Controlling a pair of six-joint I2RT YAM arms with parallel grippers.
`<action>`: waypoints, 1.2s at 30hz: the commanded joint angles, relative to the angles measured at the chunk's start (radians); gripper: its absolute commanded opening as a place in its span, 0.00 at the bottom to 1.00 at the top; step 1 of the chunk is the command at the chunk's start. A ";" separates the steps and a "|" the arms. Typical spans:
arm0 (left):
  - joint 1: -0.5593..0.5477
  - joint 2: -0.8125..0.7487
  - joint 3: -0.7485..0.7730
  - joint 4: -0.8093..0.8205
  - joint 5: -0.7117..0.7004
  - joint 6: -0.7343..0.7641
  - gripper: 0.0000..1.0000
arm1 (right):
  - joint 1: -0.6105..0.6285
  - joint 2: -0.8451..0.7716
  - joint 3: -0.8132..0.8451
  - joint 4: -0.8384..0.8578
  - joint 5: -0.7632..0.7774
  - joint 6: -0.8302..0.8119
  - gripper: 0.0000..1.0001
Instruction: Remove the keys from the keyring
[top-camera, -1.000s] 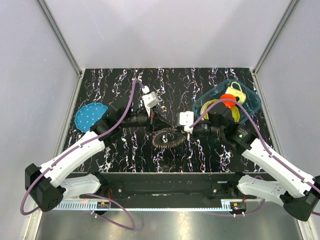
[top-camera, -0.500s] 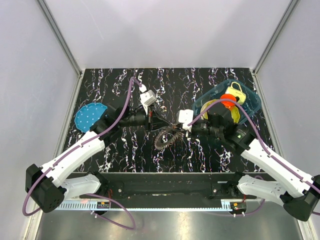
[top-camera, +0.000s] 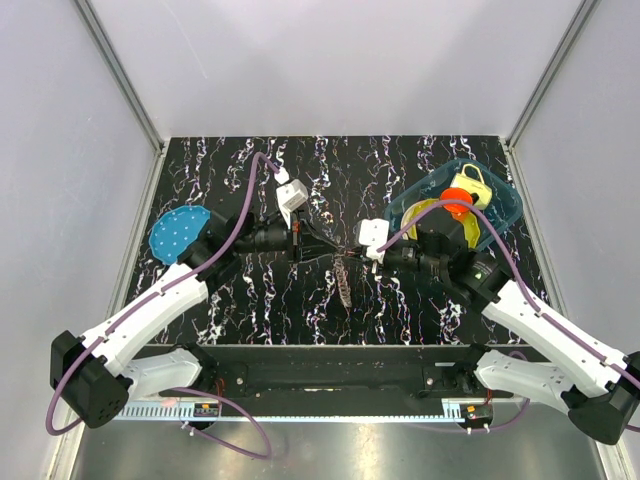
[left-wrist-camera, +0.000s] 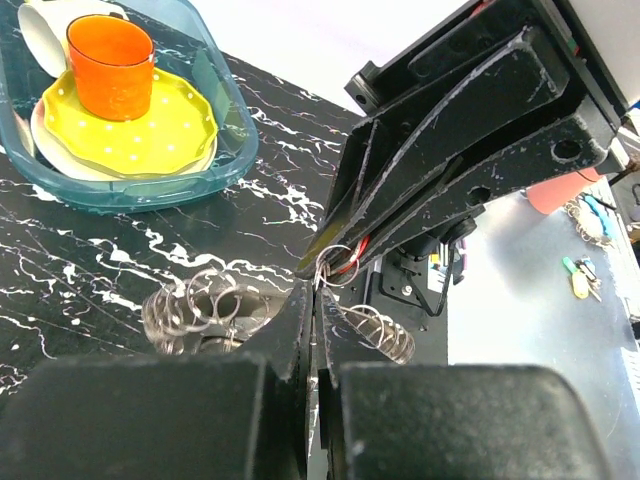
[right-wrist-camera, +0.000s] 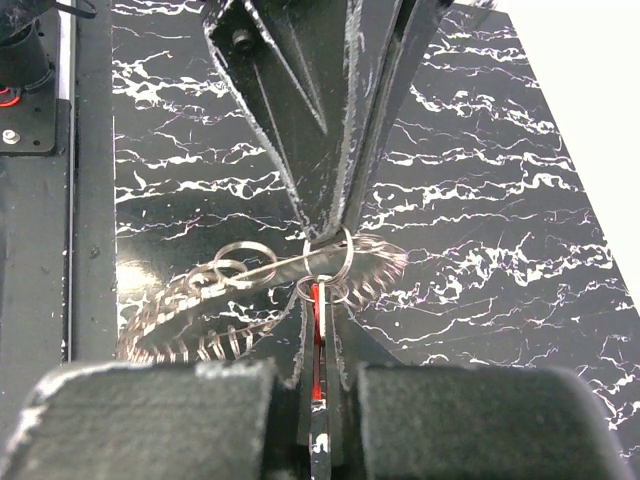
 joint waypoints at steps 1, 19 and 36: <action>0.006 -0.022 -0.009 0.109 0.059 -0.027 0.00 | 0.002 -0.022 0.005 0.070 0.015 0.003 0.00; 0.031 -0.009 -0.005 0.216 0.173 -0.125 0.00 | 0.002 -0.059 -0.069 0.159 0.012 -0.033 0.00; 0.036 -0.010 0.009 0.115 0.262 -0.025 0.00 | 0.004 -0.061 -0.027 0.175 0.042 -0.046 0.00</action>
